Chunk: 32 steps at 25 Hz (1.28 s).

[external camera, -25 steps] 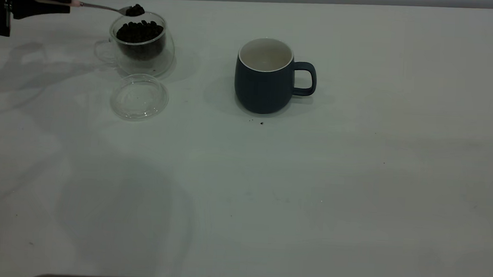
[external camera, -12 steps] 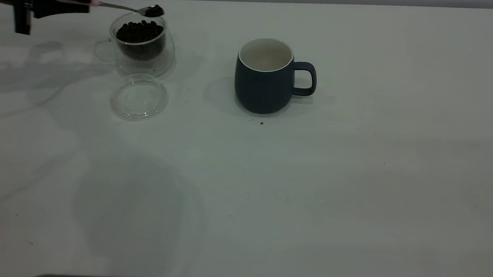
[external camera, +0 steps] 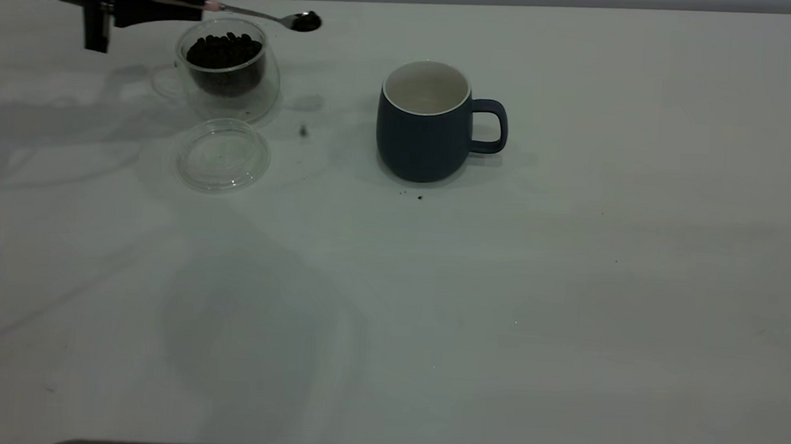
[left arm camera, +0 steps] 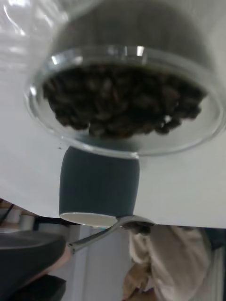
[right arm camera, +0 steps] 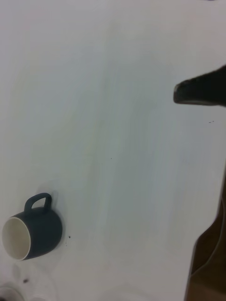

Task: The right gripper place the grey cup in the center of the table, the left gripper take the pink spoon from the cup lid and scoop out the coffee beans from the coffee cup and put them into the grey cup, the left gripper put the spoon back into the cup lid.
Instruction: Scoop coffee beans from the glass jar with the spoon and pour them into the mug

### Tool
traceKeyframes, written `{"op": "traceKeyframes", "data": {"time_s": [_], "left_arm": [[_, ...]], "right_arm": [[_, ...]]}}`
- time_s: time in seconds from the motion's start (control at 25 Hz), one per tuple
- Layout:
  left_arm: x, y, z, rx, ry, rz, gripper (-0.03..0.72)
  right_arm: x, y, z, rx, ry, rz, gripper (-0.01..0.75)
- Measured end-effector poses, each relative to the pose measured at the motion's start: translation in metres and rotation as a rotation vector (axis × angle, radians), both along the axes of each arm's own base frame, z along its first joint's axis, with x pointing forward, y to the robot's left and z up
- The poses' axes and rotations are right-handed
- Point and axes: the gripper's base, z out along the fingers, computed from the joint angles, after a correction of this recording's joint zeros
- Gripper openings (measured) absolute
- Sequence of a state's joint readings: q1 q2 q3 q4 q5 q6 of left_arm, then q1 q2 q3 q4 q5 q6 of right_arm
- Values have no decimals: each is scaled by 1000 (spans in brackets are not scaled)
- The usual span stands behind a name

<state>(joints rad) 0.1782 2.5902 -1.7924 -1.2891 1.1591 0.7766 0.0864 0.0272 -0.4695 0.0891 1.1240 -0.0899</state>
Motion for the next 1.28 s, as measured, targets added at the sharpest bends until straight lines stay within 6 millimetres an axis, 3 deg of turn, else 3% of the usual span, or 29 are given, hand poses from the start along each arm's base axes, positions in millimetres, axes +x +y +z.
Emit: {"op": "traceKeyframes", "data": {"time_s": [0.88, 1.28], "left_arm": [[-10, -98, 0, 2, -24, -217, 116], [-11, -113, -2, 55, -254, -314, 116]], "right_arm": [[0, 0, 0, 0, 0, 0, 483], [0, 0, 0, 0, 0, 0, 483]]}}
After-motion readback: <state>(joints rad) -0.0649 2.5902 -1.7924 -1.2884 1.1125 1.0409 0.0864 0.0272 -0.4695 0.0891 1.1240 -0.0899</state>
